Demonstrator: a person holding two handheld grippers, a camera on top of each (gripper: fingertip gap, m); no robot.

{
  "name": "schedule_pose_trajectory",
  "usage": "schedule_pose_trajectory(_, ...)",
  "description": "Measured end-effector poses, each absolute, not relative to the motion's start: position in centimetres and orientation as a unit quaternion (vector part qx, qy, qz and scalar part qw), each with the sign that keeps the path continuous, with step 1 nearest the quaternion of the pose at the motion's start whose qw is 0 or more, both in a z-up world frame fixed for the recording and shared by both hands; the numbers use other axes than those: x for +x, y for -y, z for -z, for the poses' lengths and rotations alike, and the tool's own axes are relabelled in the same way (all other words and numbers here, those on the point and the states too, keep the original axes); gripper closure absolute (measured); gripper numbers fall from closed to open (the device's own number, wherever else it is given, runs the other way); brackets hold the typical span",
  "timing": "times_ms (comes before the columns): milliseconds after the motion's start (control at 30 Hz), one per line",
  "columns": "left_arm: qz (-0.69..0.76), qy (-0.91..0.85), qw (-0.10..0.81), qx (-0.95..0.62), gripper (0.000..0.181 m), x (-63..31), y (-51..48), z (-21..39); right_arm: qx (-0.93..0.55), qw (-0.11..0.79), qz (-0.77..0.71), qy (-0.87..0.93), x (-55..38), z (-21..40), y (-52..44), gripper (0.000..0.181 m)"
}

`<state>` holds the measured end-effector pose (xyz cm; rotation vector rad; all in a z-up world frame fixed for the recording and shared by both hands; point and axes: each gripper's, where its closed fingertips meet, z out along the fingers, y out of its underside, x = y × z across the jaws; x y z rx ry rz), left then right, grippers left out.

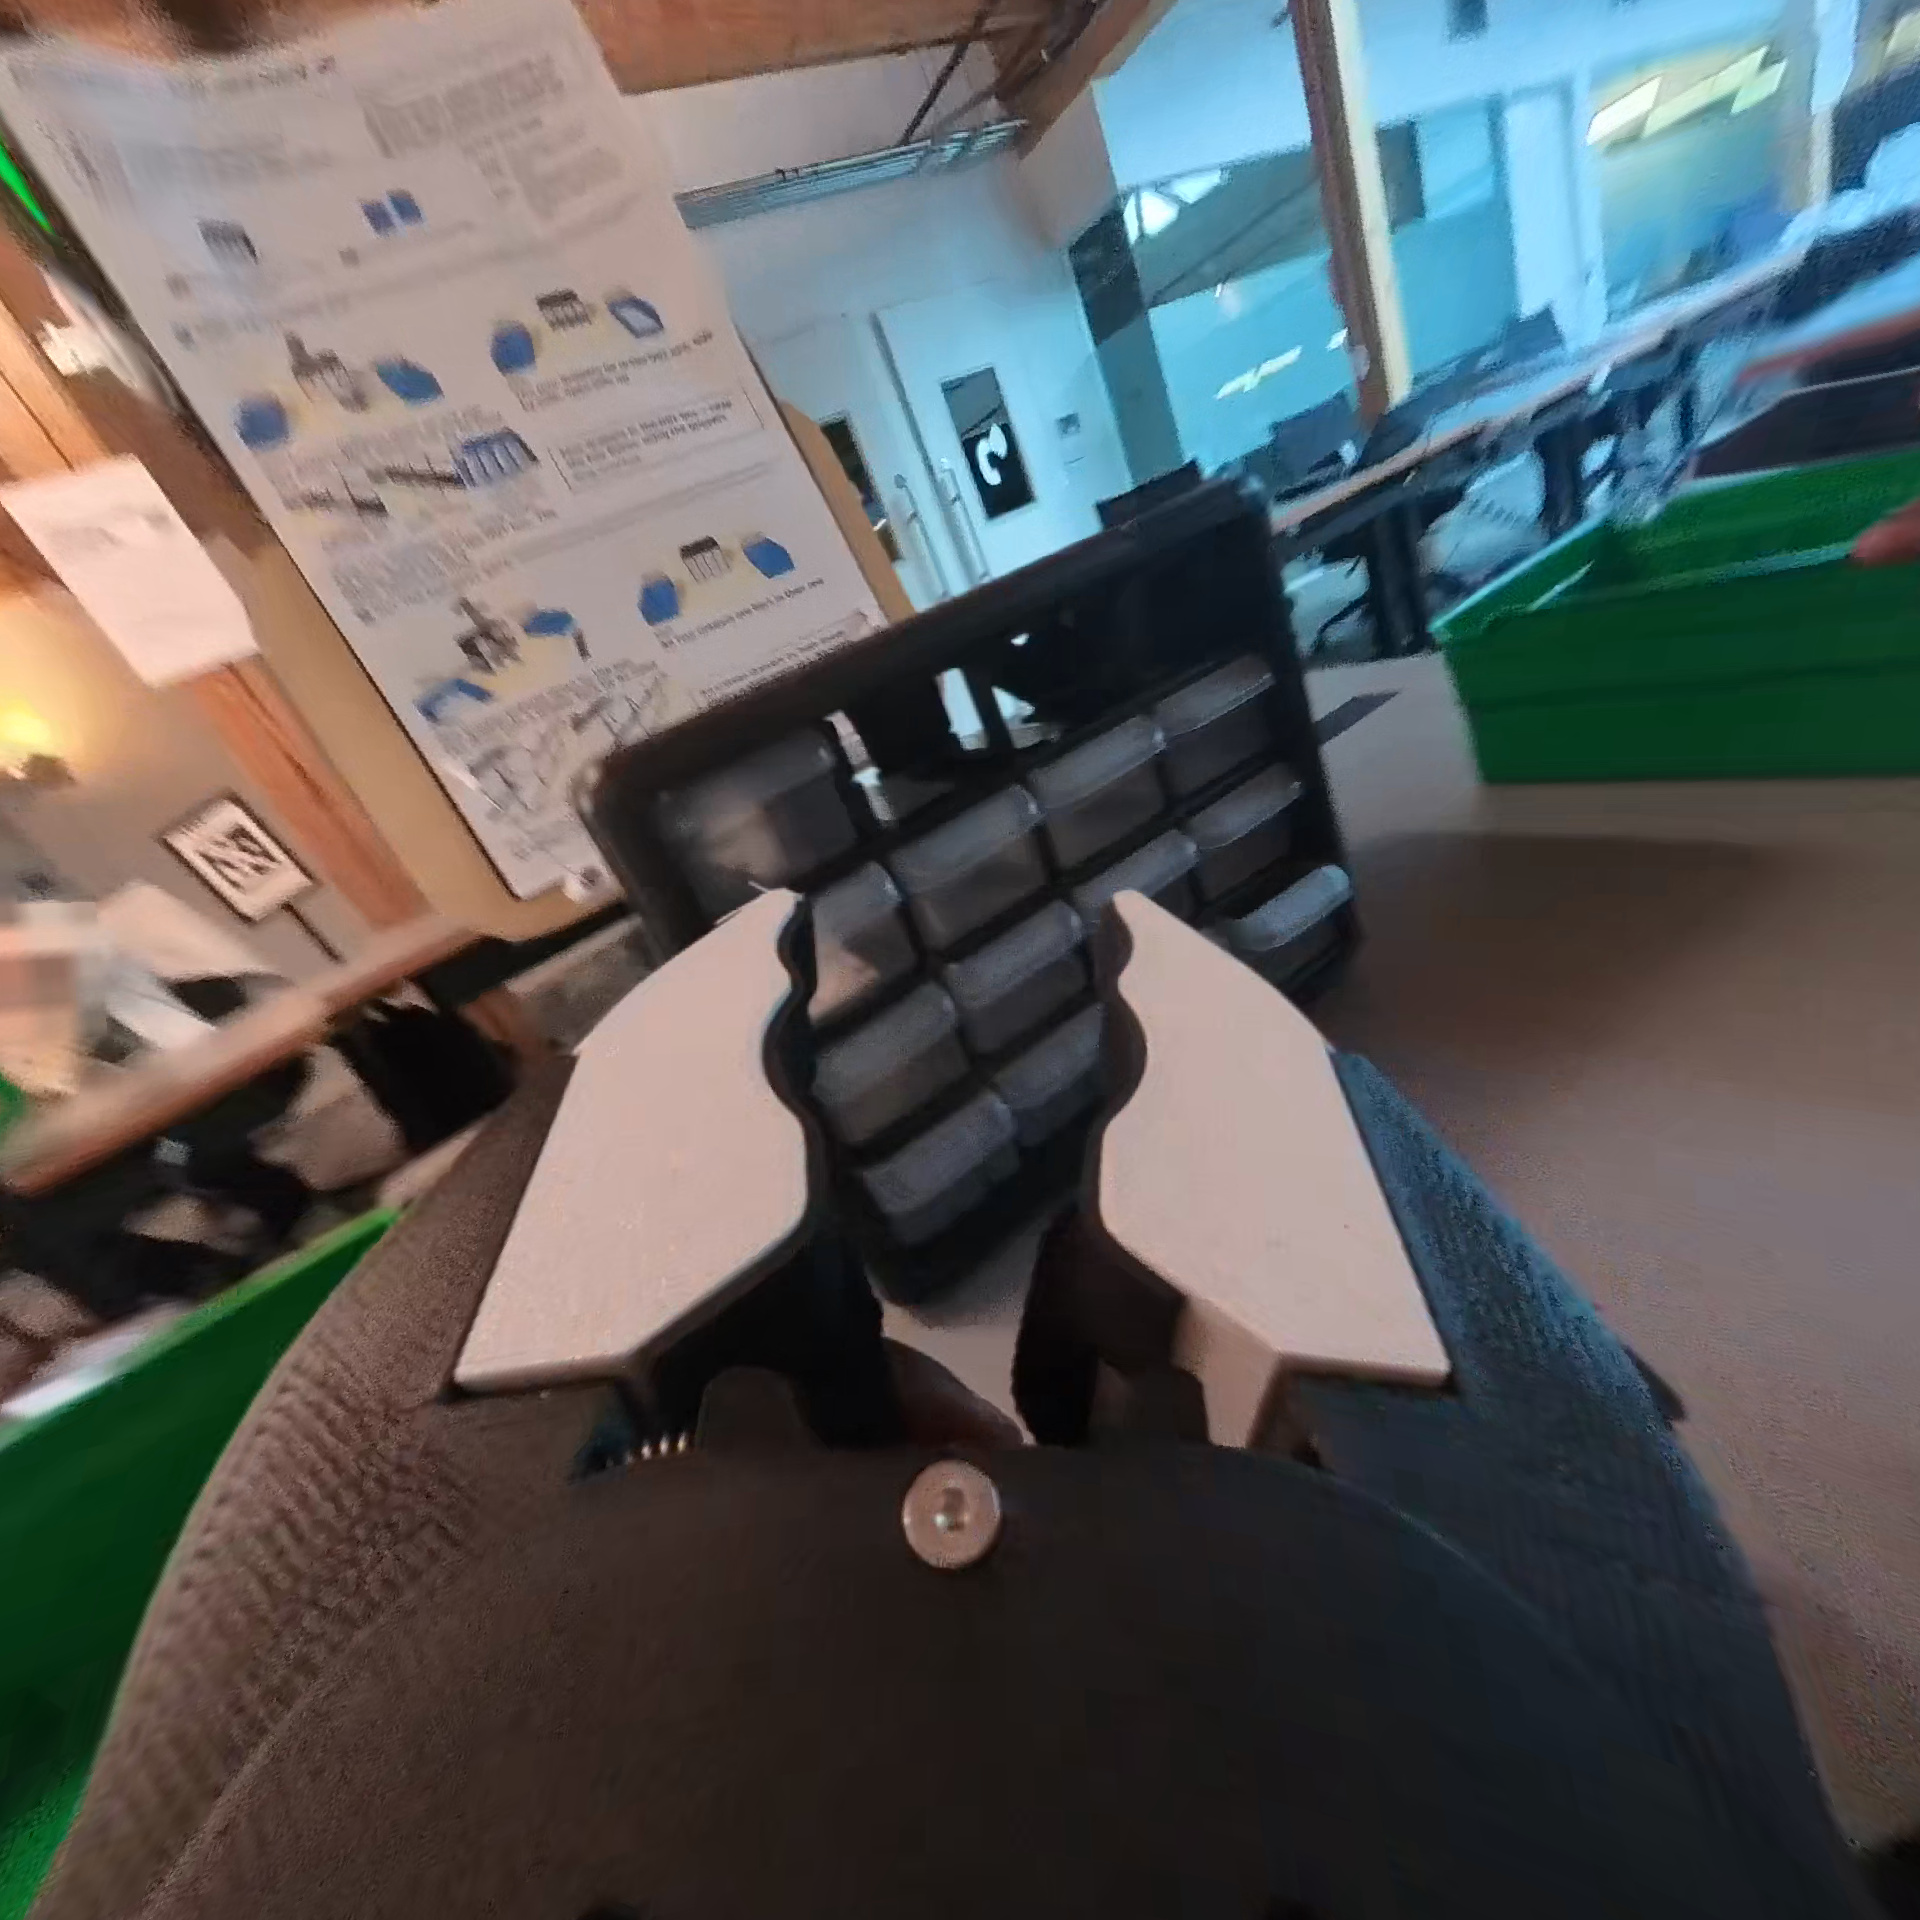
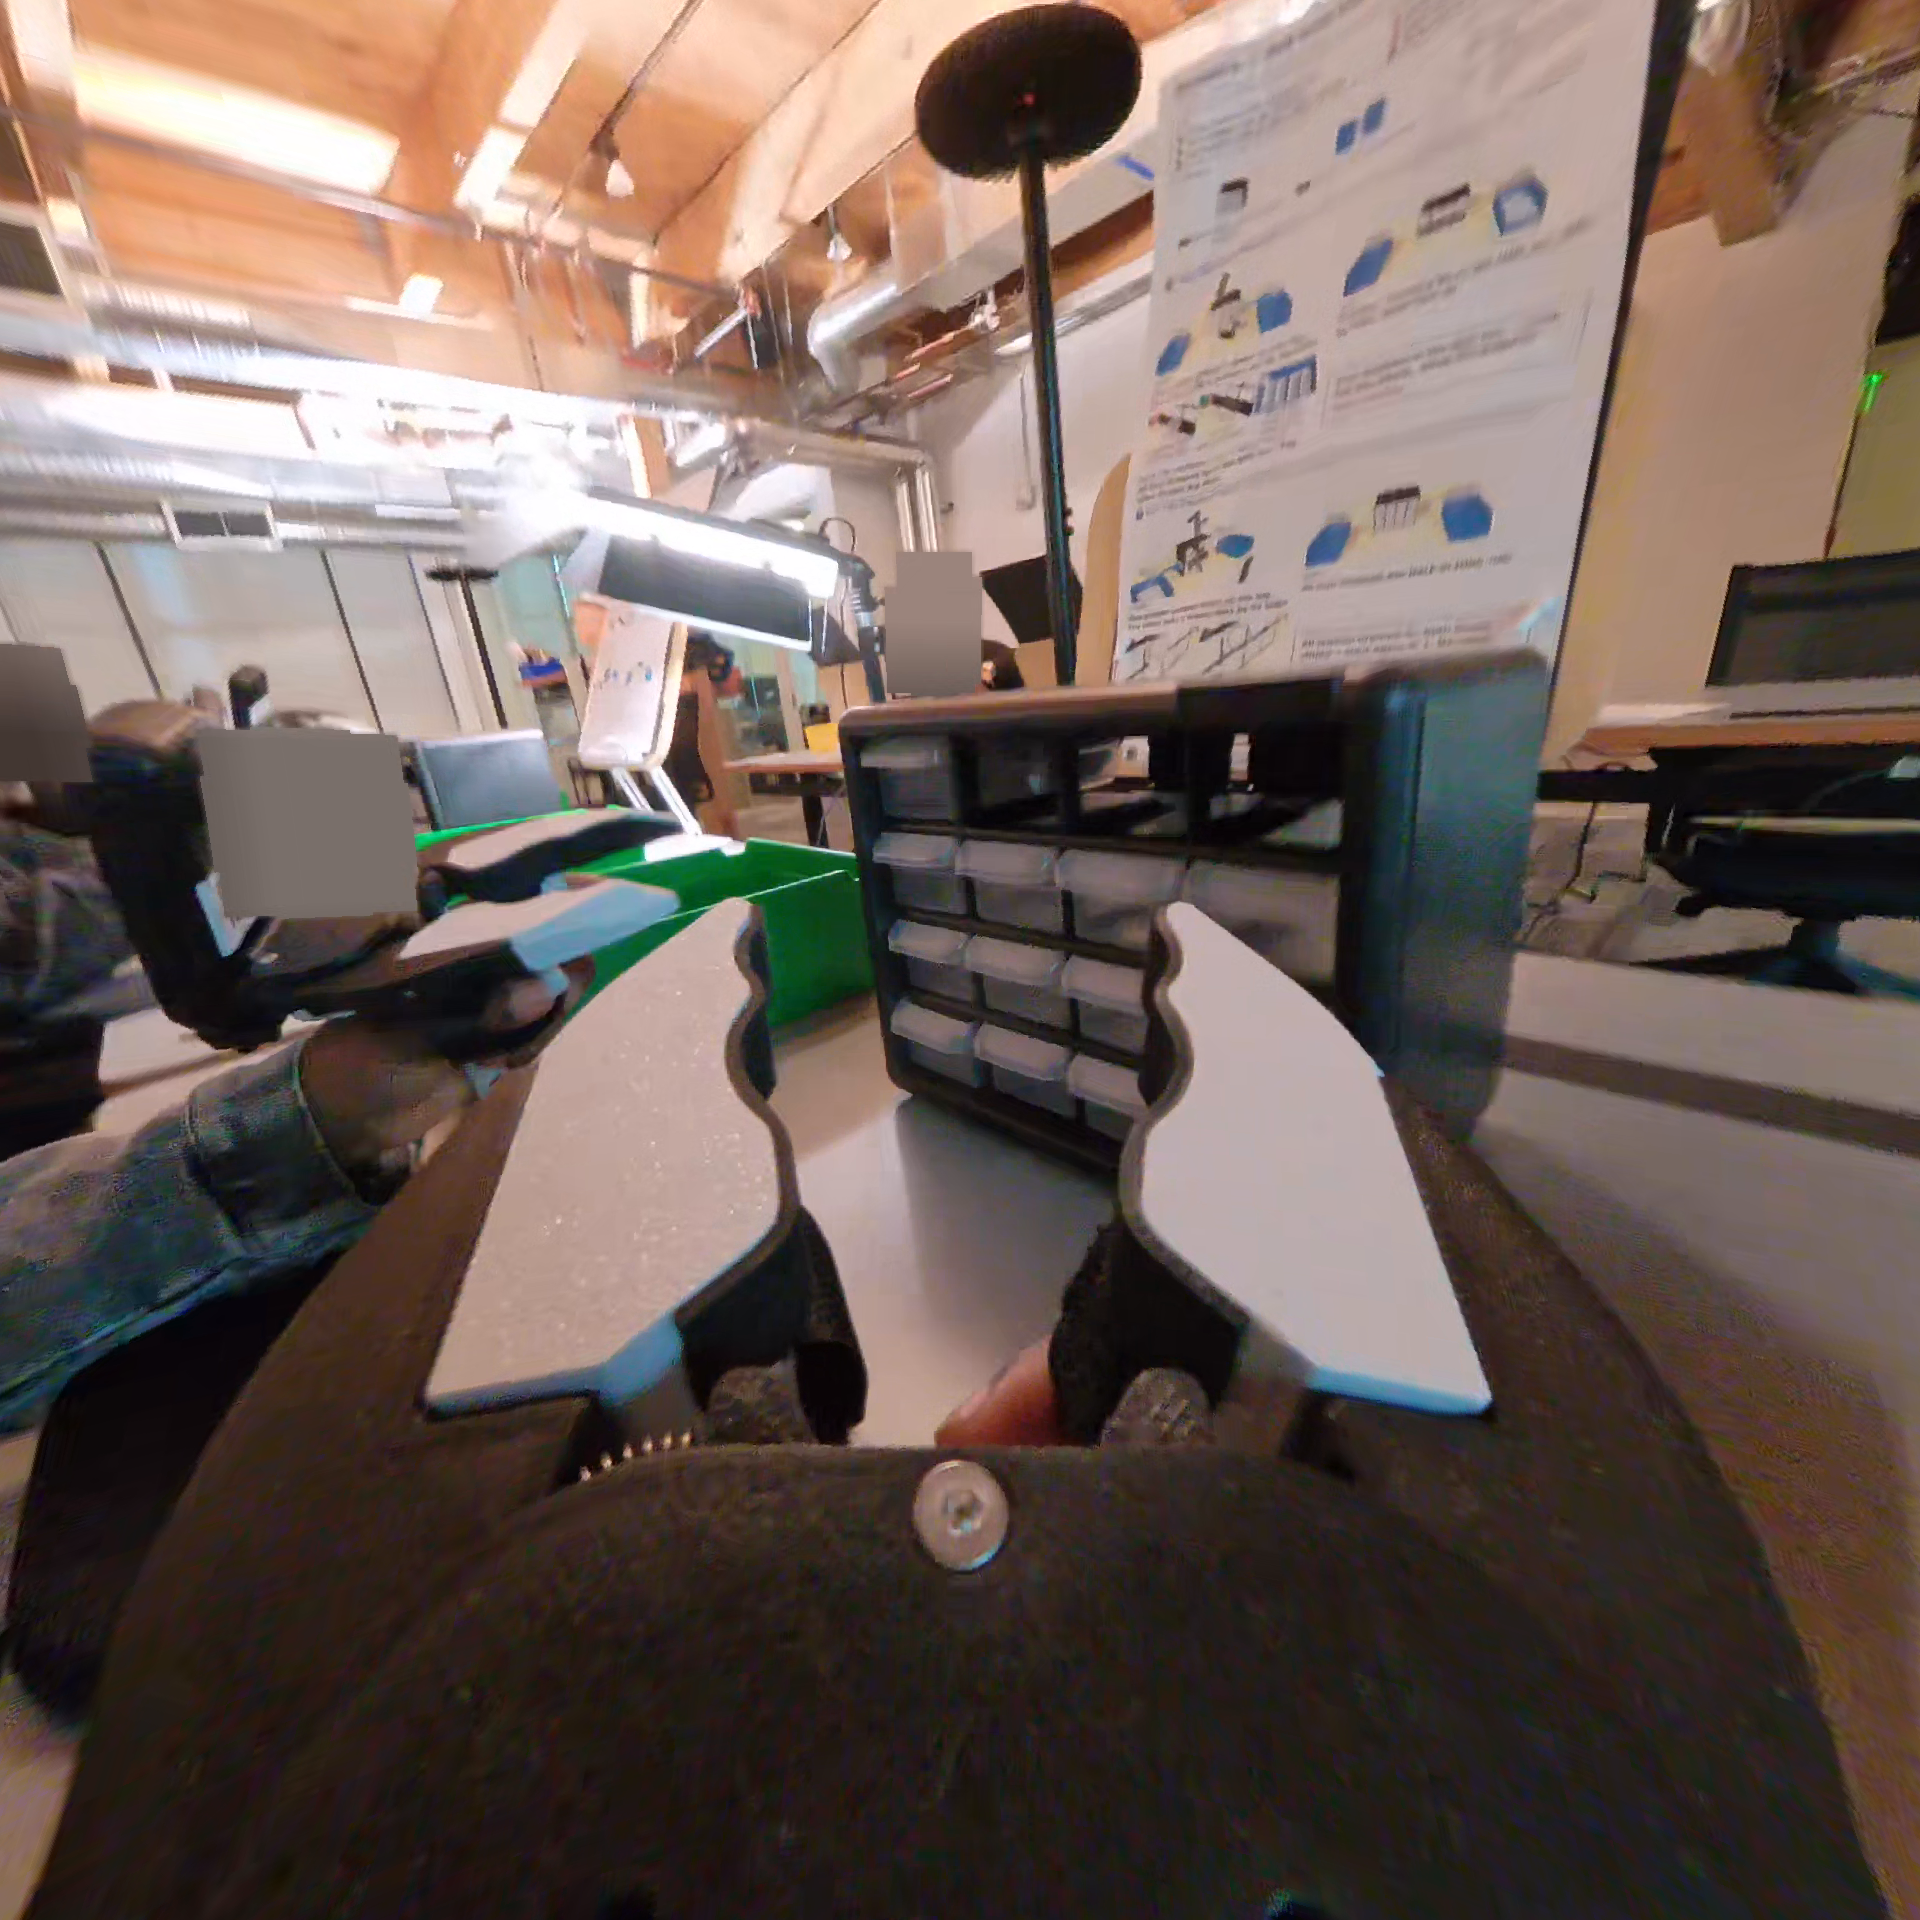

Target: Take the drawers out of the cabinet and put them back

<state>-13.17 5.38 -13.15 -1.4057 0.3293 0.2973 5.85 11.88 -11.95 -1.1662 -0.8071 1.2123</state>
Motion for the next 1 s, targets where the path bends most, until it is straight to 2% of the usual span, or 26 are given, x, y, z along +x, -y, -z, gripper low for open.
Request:
schedule_pose_trajectory(133,-0.222,-0.198,0.709,-0.639,0.140,-14.3,-8.0,11.2,-0.495,0.590,-0.547,0.326,5.4,13.0,-11.2,0.120)
schedule_pose_trajectory(233,-0.355,-0.259,0.650,-0.620,0.147,-16.0,-10.6,10.6,-0.498,0.615,-0.521,0.320,6.0,13.5,-12.0,0.127)
schedule_pose_trajectory(333,-0.499,-0.326,0.574,-0.561,0.153,-17.1,-12.4,10.9,-0.510,0.587,-0.546,0.313,5.7,14.0,-12.1,0.123)
schedule_pose_trajectory(433,-0.578,-0.357,0.521,-0.517,0.157,-17.6,-13.3,11.3,-0.508,0.588,-0.547,0.310,5.8,14.0,-12.2,0.124)
schedule_pose_trajectory(667,-0.643,-0.365,0.475,-0.478,0.165,-18.9,-14.3,11.1,-0.520,0.575,-0.552,0.309,5.6,14.5,-12.4,0.124)
schedule_pose_trajectory(767,-0.649,-0.372,0.463,-0.475,0.177,-19.0,-14.5,11.1,-0.522,0.569,-0.552,0.316,5.4,14.7,-12.3,0.124)
schedule_pose_trajectory(1000,-0.643,-0.370,0.490,-0.459,0.178,-17.5,-11.9,11.2,-0.528,0.561,-0.544,0.334,4.9,15.2,-12.0,0.124)
